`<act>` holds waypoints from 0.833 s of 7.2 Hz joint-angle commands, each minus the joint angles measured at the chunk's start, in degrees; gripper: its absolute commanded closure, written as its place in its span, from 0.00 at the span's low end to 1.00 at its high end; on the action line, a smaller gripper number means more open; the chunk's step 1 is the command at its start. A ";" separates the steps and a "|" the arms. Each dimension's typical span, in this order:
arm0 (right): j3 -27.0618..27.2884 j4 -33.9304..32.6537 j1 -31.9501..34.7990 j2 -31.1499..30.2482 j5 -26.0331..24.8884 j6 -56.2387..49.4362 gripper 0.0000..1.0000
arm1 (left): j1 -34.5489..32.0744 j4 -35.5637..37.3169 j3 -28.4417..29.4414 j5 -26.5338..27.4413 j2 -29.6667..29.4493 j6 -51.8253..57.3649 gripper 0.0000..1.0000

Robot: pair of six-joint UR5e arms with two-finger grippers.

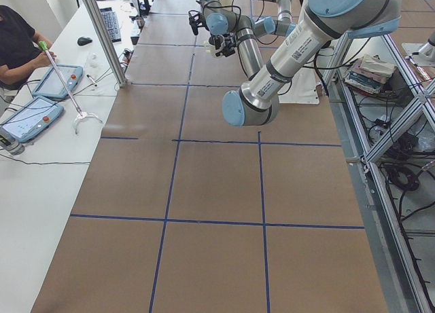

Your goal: Left arm hands cup to right arm to dump lemon

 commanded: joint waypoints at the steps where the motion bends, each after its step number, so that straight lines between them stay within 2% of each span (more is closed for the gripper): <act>1: 0.18 0.03 -0.14 0.01 -0.40 -0.77 0.47 | 1.10 0.03 0.16 0.09 0.22 0.58 0.11; 4: 0.45 0.03 -0.14 0.01 -0.40 -1.47 0.47 | 1.54 0.03 0.16 0.18 0.48 0.67 0.26; 6: 0.45 0.12 -0.14 0.10 -0.40 -1.47 0.47 | 2.41 0.03 0.33 1.57 0.57 0.67 0.32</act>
